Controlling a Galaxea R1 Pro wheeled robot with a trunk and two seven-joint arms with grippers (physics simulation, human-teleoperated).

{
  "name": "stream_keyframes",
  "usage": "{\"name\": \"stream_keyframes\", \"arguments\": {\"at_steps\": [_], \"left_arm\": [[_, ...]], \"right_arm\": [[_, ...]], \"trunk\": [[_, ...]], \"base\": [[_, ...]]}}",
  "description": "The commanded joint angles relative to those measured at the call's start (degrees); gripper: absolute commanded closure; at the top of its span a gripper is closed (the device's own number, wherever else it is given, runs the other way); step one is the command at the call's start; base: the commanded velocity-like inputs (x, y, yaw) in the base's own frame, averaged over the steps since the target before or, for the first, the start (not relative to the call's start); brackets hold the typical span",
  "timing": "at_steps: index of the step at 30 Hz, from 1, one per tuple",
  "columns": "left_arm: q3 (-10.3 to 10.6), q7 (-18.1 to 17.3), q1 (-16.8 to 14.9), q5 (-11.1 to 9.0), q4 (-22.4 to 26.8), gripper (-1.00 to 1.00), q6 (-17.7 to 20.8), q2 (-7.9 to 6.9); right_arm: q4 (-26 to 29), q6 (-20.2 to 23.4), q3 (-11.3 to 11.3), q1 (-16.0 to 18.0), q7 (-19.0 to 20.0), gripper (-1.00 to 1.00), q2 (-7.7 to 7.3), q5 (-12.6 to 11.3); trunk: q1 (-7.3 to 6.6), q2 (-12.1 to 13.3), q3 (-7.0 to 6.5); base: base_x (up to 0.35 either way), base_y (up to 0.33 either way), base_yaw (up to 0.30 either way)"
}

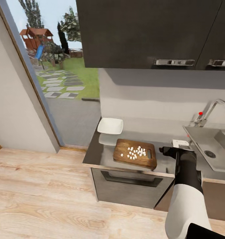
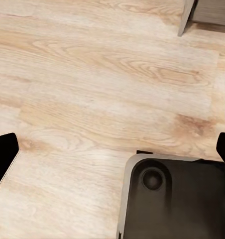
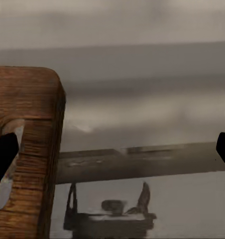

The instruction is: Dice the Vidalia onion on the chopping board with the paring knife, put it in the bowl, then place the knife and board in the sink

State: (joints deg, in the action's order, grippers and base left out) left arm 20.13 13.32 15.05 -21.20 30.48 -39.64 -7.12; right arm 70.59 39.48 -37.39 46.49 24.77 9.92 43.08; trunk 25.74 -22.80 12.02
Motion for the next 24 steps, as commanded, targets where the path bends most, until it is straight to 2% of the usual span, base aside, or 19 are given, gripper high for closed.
{"name": "stream_keyframes", "arguments": {"at_steps": [1,6,24], "left_arm": [[0.5,0.5,0.0,-0.2,0.1,-1.00,-0.1,-0.09],[0.5,0.5,0.0,-0.2,0.1,-1.00,-0.1,-0.09],[0.4,0.5,0.0,-0.2,0.1,-1.00,-0.1,-0.09]], "right_arm": [[0.1,0.1,-0.2,0.1,0.5,-1.00,0.08,0.6],[0.1,0.1,-0.2,0.1,0.4,-1.00,0.08,0.6],[-0.6,0.2,-0.2,0.1,-1.2,-1.00,0.08,0.6]], "trunk": [[0.04,-0.1,0.11],[0.04,-0.1,0.11],[0.04,-0.1,0.17]], "base": [[0.000,0.301,0.000],[0.000,0.173,0.000],[0.028,0.018,0.000]]}}
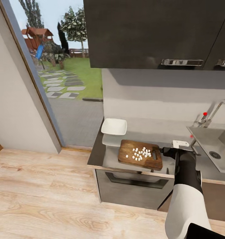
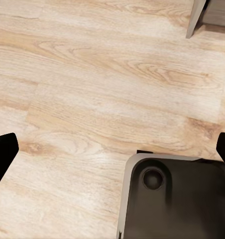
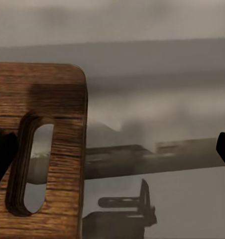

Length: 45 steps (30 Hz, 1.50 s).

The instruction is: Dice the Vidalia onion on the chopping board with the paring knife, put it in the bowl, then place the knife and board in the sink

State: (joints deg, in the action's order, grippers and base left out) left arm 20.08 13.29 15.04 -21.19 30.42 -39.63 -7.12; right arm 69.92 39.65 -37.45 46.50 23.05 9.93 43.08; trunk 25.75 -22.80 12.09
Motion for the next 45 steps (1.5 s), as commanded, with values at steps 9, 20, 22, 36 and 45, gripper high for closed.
{"name": "stream_keyframes", "arguments": {"at_steps": [9,20,22,36,45], "left_arm": [[0.5,0.5,0.0,-0.3,0.1,-1.00,0.0,-0.09],[0.5,0.5,0.0,-0.3,0.1,-1.00,0.0,-0.09],[0.5,0.5,0.0,-0.3,0.1,-1.00,0.0,-0.09],[0.5,0.5,0.0,-0.3,-0.3,-1.00,0.0,-0.09],[0.5,0.5,0.0,-0.3,-0.3,-1.00,0.0,-0.09]], "right_arm": [[-0.5,0.0,-0.2,0.1,0.5,-1.00,0.06,0.6],[-0.5,0.1,-0.2,0.1,0.6,-1.00,0.06,0.6],[-0.5,0.1,-0.2,0.1,0.6,-1.00,0.06,0.6],[-1.0,0.1,-0.2,0.1,0.5,-1.00,0.06,0.6],[-1.0,0.1,-0.1,0.1,0.5,-1.00,0.06,0.6]], "trunk": [[0.04,-0.1,0.67],[0.04,-0.1,1.45],[0.04,-0.1,1.59],[0.04,-0.1,2.61],[0.04,-0.1,3.38]], "base": [[0.000,0.048,0.000],[0.024,0.004,0.000],[0.026,0.000,0.000],[0.001,-0.027,0.000],[0.000,0.000,0.000]]}}
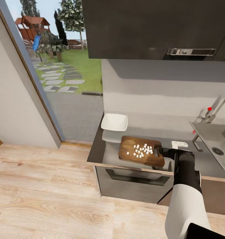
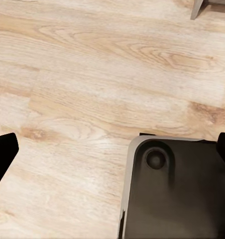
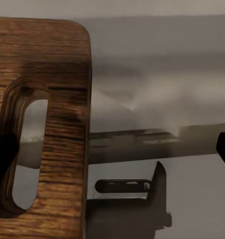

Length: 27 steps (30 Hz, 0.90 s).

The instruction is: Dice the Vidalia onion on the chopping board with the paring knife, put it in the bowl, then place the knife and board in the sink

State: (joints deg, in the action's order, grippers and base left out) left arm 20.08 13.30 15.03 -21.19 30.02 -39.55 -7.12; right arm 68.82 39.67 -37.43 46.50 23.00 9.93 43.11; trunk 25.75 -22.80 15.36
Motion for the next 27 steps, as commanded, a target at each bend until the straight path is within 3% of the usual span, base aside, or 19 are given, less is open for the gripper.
{"name": "stream_keyframes", "arguments": {"at_steps": [1,27], "left_arm": [[0.5,0.5,0.0,-0.3,0.1,-1.00,-0.1,-0.09],[0.5,0.5,0.0,-0.3,0.1,-1.00,-0.1,-0.09]], "right_arm": [[0.1,0.1,-0.2,0.1,0.6,-1.00,0.06,0.6],[-0.5,0.0,-0.1,0.1,0.6,-1.00,0.06,0.7]], "trunk": [[0.03,-0.1,0.19],[0.03,-0.1,2.45]], "base": [[0.000,0.000,0.000],[0.000,0.009,0.000]]}}
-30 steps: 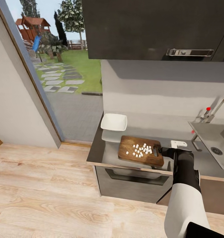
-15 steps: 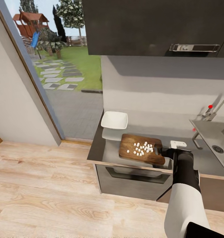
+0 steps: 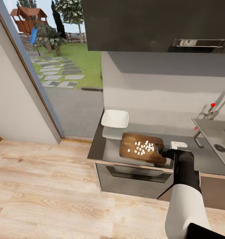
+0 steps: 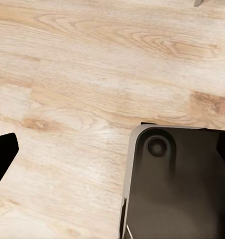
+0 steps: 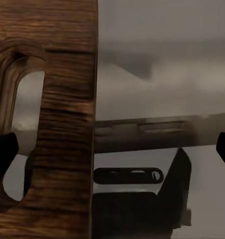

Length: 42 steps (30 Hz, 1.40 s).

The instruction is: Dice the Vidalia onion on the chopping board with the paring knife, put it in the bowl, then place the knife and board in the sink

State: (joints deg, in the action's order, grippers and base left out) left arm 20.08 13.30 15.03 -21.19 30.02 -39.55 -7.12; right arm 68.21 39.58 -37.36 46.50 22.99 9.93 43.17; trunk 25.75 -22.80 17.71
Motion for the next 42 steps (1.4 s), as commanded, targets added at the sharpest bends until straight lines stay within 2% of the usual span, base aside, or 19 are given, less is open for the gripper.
{"name": "stream_keyframes", "arguments": {"at_steps": [1,15,42], "left_arm": [[0.5,0.5,0.0,-0.3,0.1,-1.00,-0.1,-0.09],[0.5,0.5,0.0,-0.3,0.1,-1.00,-0.1,-0.08],[0.5,0.5,0.0,-0.3,0.0,-1.00,-0.1,-0.09]], "right_arm": [[0.1,0.1,-0.2,0.1,0.6,-1.00,0.07,0.6],[0.0,0.1,-0.1,0.1,0.7,-1.00,0.07,0.6],[-0.5,0.1,-0.1,0.1,0.7,-1.00,0.07,0.6]], "trunk": [[0.03,-0.1,0.19],[0.03,-0.1,1.37],[0.03,-0.1,1.42]], "base": [[0.000,0.000,0.000],[0.000,0.000,0.000],[0.000,0.000,0.000]]}}
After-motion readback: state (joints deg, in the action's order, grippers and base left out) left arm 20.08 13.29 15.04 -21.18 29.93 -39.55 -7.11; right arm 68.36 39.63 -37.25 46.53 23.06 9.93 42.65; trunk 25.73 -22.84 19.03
